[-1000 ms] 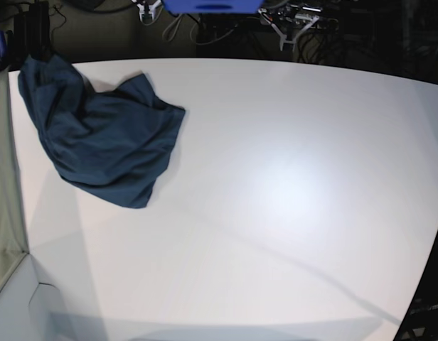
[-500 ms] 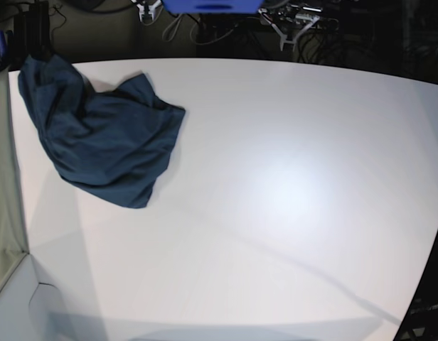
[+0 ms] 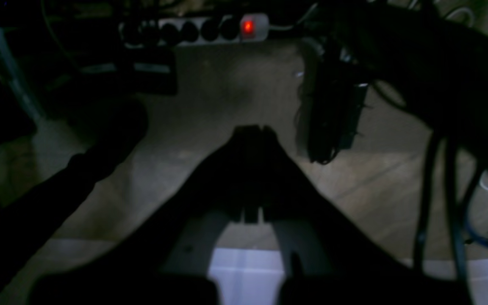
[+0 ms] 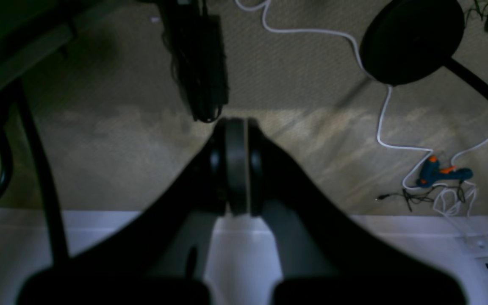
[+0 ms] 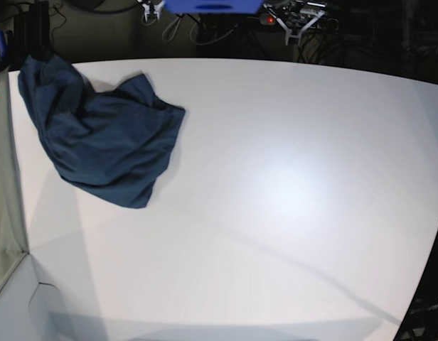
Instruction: Layout the t-shirt on the table in an organized manner, then fold the t-shirt properly
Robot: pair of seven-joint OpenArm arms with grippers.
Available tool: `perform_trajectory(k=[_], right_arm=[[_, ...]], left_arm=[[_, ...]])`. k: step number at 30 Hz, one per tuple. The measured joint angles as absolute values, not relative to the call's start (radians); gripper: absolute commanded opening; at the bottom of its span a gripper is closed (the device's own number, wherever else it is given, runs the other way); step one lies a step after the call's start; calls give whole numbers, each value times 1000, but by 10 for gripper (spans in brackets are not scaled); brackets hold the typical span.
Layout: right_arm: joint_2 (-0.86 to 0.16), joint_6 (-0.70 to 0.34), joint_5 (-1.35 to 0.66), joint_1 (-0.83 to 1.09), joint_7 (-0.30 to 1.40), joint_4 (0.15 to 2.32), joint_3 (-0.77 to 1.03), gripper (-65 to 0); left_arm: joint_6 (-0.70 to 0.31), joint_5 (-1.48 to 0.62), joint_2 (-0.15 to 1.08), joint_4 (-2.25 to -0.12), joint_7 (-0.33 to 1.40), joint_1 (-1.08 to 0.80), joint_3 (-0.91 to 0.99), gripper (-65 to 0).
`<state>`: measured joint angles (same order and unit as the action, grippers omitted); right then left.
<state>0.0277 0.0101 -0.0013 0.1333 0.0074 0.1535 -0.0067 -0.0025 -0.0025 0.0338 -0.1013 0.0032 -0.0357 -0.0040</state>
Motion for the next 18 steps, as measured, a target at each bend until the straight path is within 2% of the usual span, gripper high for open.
perform_trajectory(k=[14,18], right_arm=[[25,10,-1,133,4,160,-8,-650],[22,8,-1,155,4,229,-10,-650]], left_arm=[[-3,-5,5,-106,3,-52,-4,-648],[-3,-5,16,-118,-10,-90,-6,-648]])
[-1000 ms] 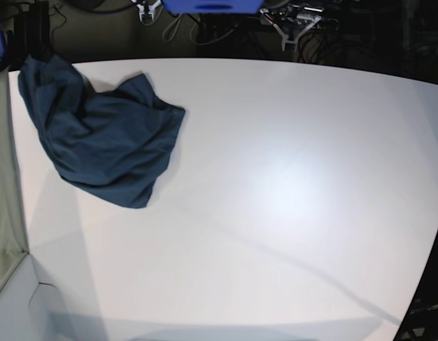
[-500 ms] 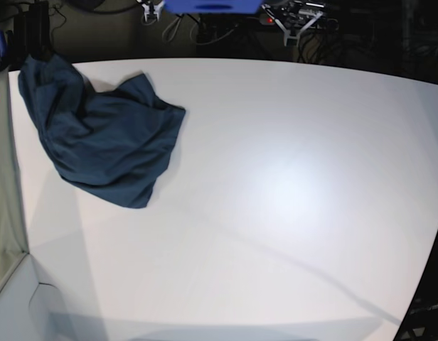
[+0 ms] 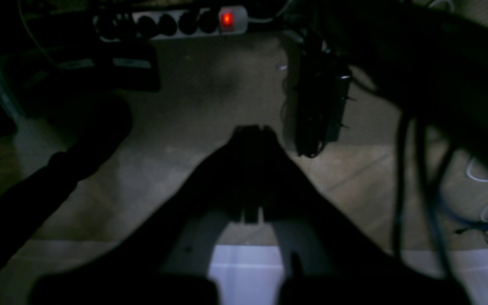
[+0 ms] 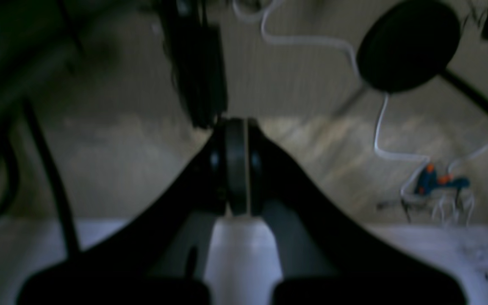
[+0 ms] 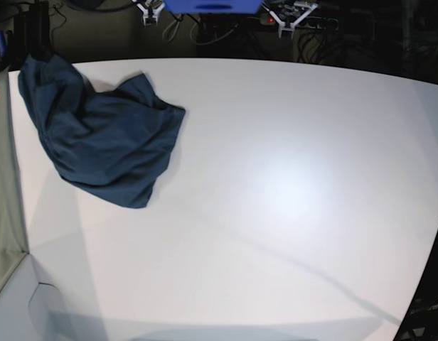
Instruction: Layout the t-shirt on the table in an organized manner, then fold the t-shirt properly
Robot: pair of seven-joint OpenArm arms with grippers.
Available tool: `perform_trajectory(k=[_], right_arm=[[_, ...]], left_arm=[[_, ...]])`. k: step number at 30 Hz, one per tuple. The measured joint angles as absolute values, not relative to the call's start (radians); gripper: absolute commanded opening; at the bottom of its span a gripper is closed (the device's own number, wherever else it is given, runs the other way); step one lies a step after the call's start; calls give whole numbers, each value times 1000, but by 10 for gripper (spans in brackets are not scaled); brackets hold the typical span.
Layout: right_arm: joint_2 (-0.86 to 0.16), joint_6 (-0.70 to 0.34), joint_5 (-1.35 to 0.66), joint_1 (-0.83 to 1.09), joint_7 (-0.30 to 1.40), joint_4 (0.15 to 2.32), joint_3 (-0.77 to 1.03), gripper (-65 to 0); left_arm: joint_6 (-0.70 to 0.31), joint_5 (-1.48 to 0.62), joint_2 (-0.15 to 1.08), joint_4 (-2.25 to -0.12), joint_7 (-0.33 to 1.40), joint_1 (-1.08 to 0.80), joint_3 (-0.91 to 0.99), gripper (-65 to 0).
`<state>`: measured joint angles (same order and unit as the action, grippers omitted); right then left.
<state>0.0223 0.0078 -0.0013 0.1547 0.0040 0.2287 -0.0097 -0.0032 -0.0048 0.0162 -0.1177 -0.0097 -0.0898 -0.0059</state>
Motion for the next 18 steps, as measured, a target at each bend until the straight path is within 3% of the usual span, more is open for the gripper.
perform_trajectory(k=[10,18], right_arm=[[-30,0,-4,365,27,502,-7,-650],[-63,-1,-4,553,12,868,-7,-650]], left_arm=[[-4,-6,68,-520,-22,-384,-2,-648],[-9,-6,115,-934,-35,-611,-4,-648]])
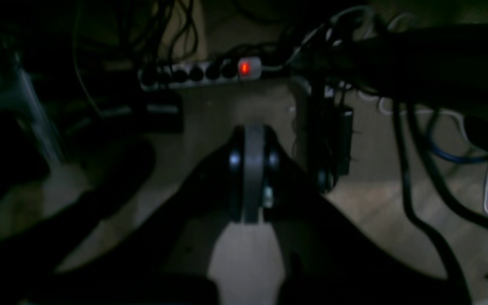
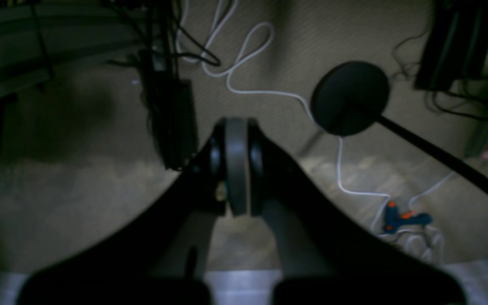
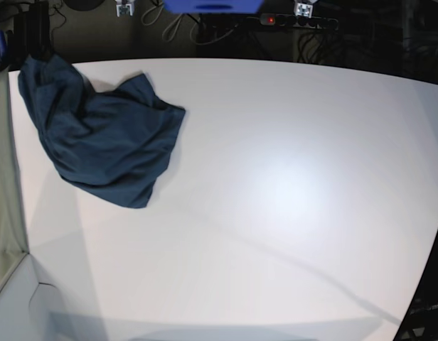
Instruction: Layout the t-shirt on the table in an organized manner, then fold the t-shirt properly
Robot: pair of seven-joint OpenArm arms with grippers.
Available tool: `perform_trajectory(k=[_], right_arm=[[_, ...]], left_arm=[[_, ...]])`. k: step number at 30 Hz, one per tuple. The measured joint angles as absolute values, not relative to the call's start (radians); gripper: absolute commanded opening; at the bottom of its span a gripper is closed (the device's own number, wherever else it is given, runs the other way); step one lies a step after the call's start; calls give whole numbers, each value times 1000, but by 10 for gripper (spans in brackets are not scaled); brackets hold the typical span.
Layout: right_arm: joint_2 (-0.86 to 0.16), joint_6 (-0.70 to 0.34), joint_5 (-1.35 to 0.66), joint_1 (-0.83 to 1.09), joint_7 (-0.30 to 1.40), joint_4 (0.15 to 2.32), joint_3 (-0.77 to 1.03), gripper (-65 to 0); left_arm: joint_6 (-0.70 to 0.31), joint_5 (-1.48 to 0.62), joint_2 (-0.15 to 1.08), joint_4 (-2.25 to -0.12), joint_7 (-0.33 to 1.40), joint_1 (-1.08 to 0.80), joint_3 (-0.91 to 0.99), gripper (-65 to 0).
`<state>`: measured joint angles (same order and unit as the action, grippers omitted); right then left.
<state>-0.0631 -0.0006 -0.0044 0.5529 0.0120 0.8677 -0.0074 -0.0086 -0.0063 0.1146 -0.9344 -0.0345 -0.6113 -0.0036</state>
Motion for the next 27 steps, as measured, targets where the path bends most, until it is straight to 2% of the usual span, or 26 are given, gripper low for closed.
perform_trajectory(k=[6,11,19,27], right_arm=[[-99,-1,-5,728,40,1243,-4,-650],[-103,-3,-4,789,27,1488,28,-650],[-105,-3,-6,810,199,1825,60,-650],[-105,-4,-5,774,250,1966,2,-650]], left_arm=[[-7,-8,152,-1237,-20,-783,-2,-648],[-2,-9,158,-1419,-24,-852,-2,-648],[-3,-9,158,-1673,-15,-939,-2,-648],[-2,-9,152,-1840,-7,-953,-7,-649]])
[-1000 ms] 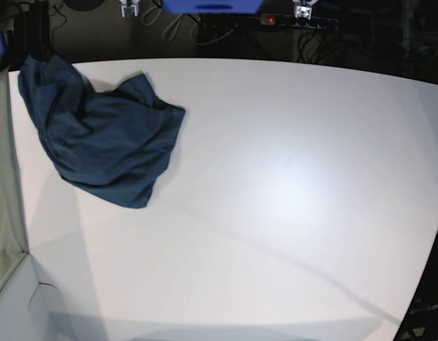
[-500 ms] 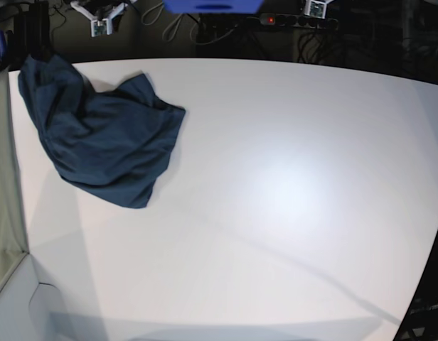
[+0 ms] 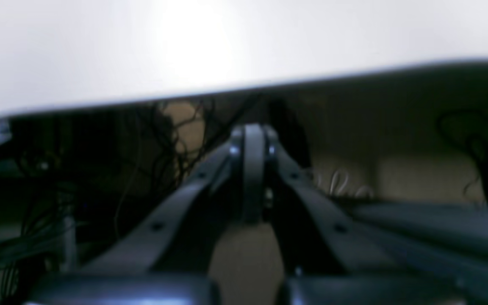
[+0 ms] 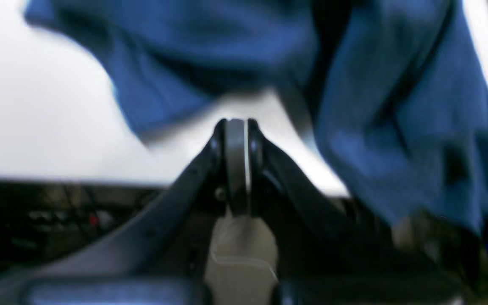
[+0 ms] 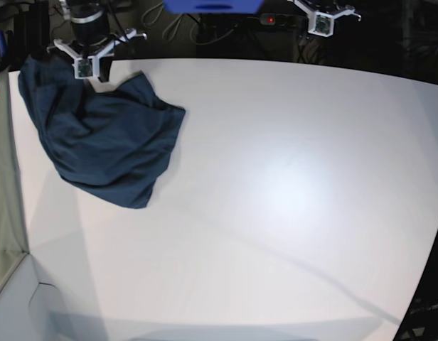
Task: Layout the t-shirt on the table in an organized manner, then fold the t-shirt properly
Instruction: 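Lower both grippers onto the crumpled dark blue t-shirt and close them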
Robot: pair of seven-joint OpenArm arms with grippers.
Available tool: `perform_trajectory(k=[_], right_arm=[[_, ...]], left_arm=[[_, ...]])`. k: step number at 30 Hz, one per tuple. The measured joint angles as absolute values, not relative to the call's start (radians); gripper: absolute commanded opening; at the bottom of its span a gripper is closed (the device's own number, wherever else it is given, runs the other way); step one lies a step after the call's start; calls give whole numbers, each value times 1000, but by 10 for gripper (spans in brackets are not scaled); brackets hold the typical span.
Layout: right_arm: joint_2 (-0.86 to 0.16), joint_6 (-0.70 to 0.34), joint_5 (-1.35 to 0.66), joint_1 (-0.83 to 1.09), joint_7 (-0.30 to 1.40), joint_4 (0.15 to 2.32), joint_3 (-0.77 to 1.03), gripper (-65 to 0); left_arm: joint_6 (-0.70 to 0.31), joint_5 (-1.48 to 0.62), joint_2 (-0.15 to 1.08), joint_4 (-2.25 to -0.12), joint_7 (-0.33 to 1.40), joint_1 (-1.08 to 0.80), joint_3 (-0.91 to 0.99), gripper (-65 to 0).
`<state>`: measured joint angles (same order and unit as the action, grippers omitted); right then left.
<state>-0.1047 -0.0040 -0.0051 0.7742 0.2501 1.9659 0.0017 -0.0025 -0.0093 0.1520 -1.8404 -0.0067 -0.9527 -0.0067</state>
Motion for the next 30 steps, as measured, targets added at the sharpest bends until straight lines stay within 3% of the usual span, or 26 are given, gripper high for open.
perform_trajectory(k=[5,12,16,18,22,25,30], right_arm=[[-105,-7,-7,755,252,1975,-49,-630],[-105,-7,-7,716,294,1978,-117,-408],[-112,-6,-6,710,301,1978,-111,-356],[-113,-7,-6,710,300,1978,-107,-355],[-152,-7,-6,713,303,1978,-107,-355],[-157,-6,-6,712,300,1978,-97,-355],[-158,-4,-5,717,303,1978,-55,-355]], left_arm=[[-3,-9,152,-1922,-18,-950,-7,-649],[-1,-9,152,-1922,-4,-904,-102,-646],[1,-9,152,-1919,-2,-815,-210,-638],[4,-9,152,-1919,58,-768,-261,-600],[5,-6,134,-1918,245,-645,-345,-423],[4,-6,107,-1916,309,-584,-360,-330],[3,-7,66,-1835,311,-499,-361,-320]])
